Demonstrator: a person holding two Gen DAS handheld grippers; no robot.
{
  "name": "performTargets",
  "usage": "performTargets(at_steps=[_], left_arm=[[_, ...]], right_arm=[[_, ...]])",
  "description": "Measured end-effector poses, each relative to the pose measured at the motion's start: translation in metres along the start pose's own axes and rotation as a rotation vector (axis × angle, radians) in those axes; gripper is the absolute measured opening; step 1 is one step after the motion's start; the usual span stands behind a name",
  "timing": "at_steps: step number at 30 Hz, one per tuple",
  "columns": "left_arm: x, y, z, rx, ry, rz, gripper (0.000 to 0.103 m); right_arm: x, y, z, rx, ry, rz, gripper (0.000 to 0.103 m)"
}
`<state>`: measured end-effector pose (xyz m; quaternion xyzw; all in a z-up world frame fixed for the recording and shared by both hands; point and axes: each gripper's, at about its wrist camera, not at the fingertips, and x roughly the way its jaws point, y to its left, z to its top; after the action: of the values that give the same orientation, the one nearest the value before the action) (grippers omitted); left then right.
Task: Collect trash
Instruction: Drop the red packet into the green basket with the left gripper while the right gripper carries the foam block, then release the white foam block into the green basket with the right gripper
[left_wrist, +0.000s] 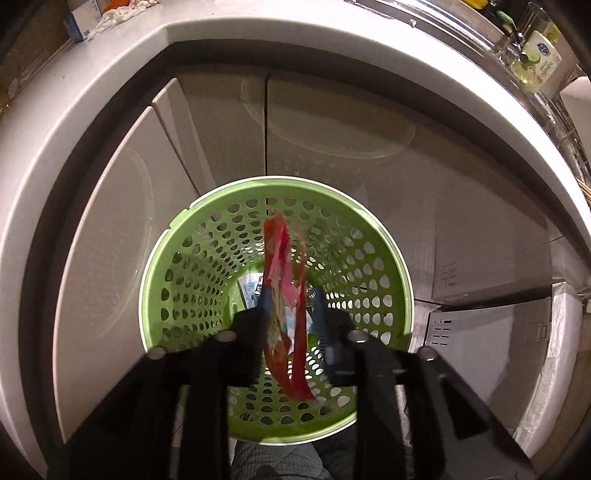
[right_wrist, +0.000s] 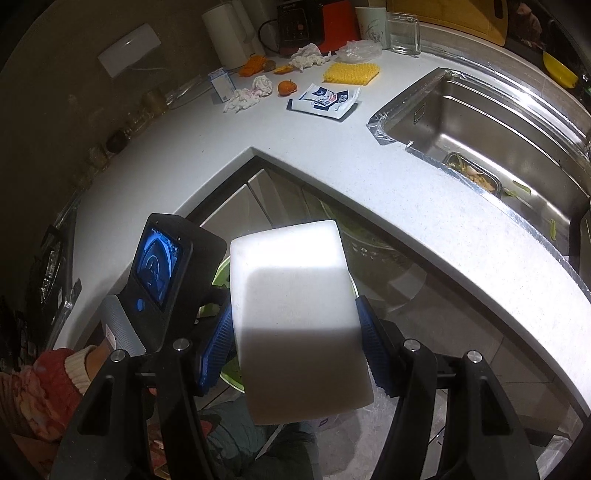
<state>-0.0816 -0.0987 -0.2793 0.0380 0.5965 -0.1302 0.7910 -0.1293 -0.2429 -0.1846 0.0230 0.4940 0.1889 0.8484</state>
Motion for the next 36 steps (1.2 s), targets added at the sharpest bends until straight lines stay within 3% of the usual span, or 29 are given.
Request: performTargets(at_steps=[2,7,12,18,26,31,36], left_arm=[[-0.006,0.001,-0.003,-0.008,-0.022,0.016,0.079],[-0.026,-0.001,-0.002,0.007,-0.047,0.008,0.086],[-0.056,0.007,-0.002,-0.025,-0.075,0.016,0.087],[-0.106,0.020,-0.001,-0.063,-0.184,0.072,0.091],[-0.161,0.036,-0.002,-0.120,-0.279,0.166,0.095],[-0.168,0.044,-0.007,-0.151,-0.285,0.196,0.095],[-0.173,0.049,-0.011,-0.181,-0.291,0.209,0.095]], right_arm=[[0.000,0.000,-0.002,0.003,0.001,-0.001,0.065],[-0.003,-0.002,-0.002,0.003,-0.007,-0.005,0.065],[-0.007,-0.002,-0.002,-0.008,-0.026,-0.017,0.065],[0.001,0.001,-0.006,-0.036,-0.030,-0.008,0.065],[0.045,0.020,-0.024,-0.093,0.053,0.015,0.065],[0.060,0.036,-0.028,-0.151,0.070,-0.034,0.091],[0.054,0.042,-0.024,-0.187,0.051,-0.036,0.096]])
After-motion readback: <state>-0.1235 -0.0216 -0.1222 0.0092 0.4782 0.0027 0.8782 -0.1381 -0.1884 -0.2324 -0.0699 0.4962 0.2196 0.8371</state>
